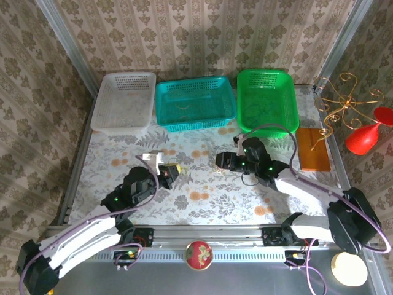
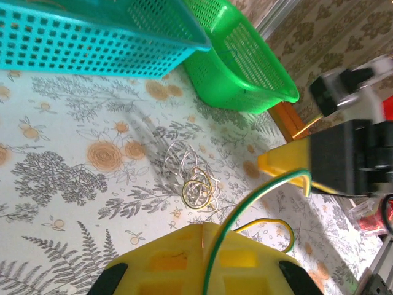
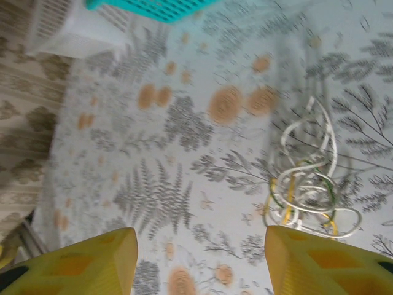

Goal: Untangle the cables

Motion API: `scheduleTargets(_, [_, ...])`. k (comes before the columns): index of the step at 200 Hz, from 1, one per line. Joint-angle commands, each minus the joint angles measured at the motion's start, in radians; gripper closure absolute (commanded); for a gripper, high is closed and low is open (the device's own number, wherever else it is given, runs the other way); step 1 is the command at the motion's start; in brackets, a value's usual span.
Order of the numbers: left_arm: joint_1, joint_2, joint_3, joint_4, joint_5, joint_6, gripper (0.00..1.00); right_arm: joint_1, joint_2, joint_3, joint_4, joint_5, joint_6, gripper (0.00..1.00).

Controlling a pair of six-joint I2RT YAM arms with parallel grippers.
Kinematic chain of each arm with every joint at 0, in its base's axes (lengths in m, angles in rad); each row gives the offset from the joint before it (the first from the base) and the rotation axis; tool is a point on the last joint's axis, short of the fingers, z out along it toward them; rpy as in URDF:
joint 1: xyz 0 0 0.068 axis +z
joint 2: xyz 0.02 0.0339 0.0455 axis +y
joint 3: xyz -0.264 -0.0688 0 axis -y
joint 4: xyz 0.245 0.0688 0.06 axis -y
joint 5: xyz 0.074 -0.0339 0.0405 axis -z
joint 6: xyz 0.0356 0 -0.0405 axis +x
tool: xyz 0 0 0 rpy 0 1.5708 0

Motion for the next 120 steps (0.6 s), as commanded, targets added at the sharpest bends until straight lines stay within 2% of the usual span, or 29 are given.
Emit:
scheduleTargets(1, [0.006,0.084,0.049,0.137,0.047,-0.046,1.00,0.012,-0.055,-0.018,0.008,-0.061,0.034,0.40])
scheduleTargets(22, [-0.001,0.184,0.072,0.244,0.068,-0.069,1.00,0.021,-0.077,-0.039,0.073,-0.110,0.085,0.41])
scheduleTargets(54, [-0.017,0.282,0.117,0.299,0.061,-0.075,1.00,0.058,-0.081,-0.047,0.139,-0.151,0.132,0.40])
scheduleTargets(120, [-0.039,0.361,0.163,0.334,0.029,-0.096,1.00,0.154,-0.056,-0.027,0.180,-0.118,0.132,0.36])
